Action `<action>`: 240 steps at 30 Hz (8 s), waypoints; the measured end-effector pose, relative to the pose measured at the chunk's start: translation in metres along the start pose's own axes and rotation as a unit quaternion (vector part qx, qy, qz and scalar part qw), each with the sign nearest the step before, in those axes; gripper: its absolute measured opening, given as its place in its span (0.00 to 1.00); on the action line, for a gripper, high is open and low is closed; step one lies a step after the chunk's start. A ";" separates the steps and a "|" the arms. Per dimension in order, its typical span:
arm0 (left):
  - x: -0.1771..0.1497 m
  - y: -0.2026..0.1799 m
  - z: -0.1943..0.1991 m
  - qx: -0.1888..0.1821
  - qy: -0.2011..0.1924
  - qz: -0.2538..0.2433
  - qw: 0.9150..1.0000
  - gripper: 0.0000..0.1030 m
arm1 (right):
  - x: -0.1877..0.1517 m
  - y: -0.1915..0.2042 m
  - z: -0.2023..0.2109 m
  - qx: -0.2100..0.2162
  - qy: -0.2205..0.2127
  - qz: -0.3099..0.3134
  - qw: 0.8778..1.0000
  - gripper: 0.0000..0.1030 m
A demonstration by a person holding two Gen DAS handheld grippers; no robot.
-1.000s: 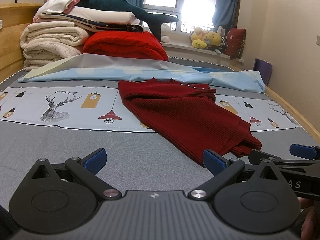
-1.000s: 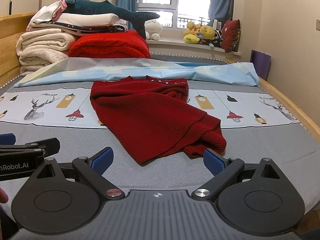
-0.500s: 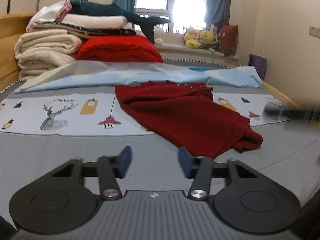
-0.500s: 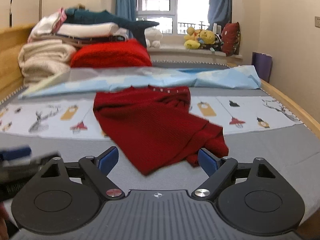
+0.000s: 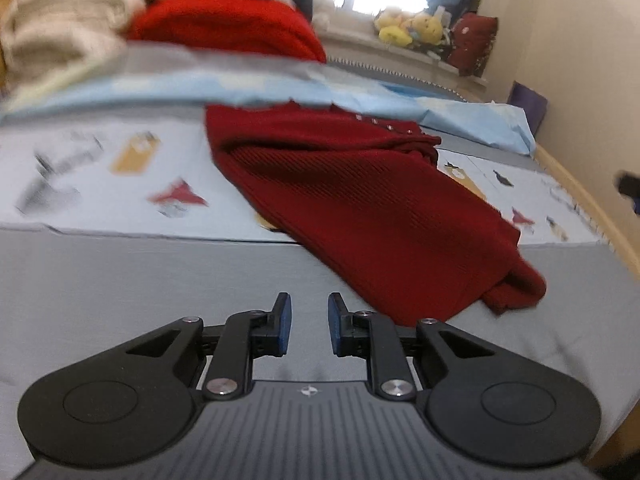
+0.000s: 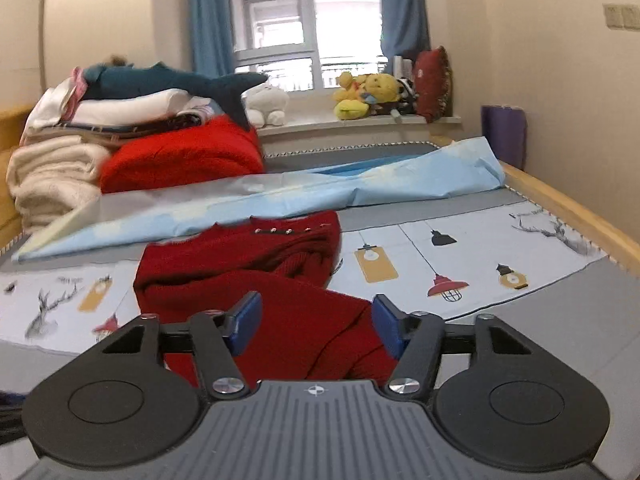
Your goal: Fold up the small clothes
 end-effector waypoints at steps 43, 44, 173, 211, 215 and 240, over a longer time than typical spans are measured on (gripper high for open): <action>-0.011 0.212 -0.029 -0.046 0.161 0.019 0.986 0.38 | -0.111 0.011 -0.128 -0.023 0.284 -0.053 0.957 0.47; -0.010 0.212 -0.033 -0.045 0.163 0.017 0.985 0.39 | -0.119 0.013 -0.134 -0.034 0.298 -0.045 0.953 0.48; 0.058 0.519 -0.109 0.304 0.018 0.339 0.890 0.00 | 0.031 -0.244 -0.261 -0.180 0.061 -0.248 0.950 0.10; 0.058 0.441 -0.122 0.256 0.026 0.411 0.875 0.37 | -0.030 -0.157 -0.243 -0.203 0.130 -0.338 0.910 0.29; 0.059 0.365 -0.142 0.154 0.067 0.387 0.907 0.45 | -0.049 -0.083 -0.264 -0.070 0.207 -0.326 0.920 0.41; 0.005 0.219 -0.123 0.043 0.261 0.080 0.961 0.33 | -0.097 -0.035 -0.240 -0.033 0.330 -0.144 0.932 0.21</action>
Point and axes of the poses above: each gripper's, at about its wrist camera, not at the fingertips, and z roughly against the way its jaws point, y to its left, x to its top, the point moved 9 cm from there along -z, roughly the way its jaws point, and after that the axes turned 5 degrees about -z, right-handed, at the moved point
